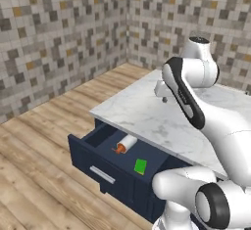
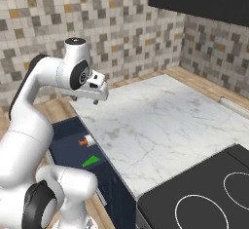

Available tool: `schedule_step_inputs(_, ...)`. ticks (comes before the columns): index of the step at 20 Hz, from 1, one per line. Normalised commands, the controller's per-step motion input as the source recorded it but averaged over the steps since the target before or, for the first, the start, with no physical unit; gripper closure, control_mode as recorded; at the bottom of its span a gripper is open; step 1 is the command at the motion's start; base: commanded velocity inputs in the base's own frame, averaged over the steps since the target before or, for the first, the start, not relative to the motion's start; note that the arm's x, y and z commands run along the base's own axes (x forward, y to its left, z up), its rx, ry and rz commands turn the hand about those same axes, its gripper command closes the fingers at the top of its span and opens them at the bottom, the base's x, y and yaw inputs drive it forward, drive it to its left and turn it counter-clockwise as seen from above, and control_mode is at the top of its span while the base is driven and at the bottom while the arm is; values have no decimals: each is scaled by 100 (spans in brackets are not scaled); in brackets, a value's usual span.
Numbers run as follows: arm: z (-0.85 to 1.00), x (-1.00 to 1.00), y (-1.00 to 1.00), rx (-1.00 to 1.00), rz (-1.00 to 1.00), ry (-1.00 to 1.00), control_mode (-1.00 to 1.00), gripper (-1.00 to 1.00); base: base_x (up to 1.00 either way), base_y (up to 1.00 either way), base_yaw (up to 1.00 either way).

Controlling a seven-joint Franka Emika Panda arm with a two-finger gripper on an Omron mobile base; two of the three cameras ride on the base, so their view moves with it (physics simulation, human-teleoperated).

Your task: Restock the sink supplies by placing the sponge and soap dispenser on the counter and next to the sink. Make sure the soap dispenser is upright.

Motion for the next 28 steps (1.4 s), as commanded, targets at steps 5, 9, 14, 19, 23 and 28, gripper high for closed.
schedule_step_inputs(5,-100,7,100,10,-43,3,-100,-100,0,0,0)
schedule_step_inputs(9,-100,27,100,21,-47,2,-100,-100,0,0,0)
schedule_step_inputs(14,-100,14,95,24,-42,1,-100,-100,0,0,0)
schedule_step_inputs(19,-84,0,19,11,-29,3,-100,-100,0,0,0)
schedule_step_inputs(23,-21,4,-2,1,-16,0,-100,-100,0,0,0)
schedule_step_inputs(28,-19,27,-12,4,-4,5,-100,-100,0,0,0)
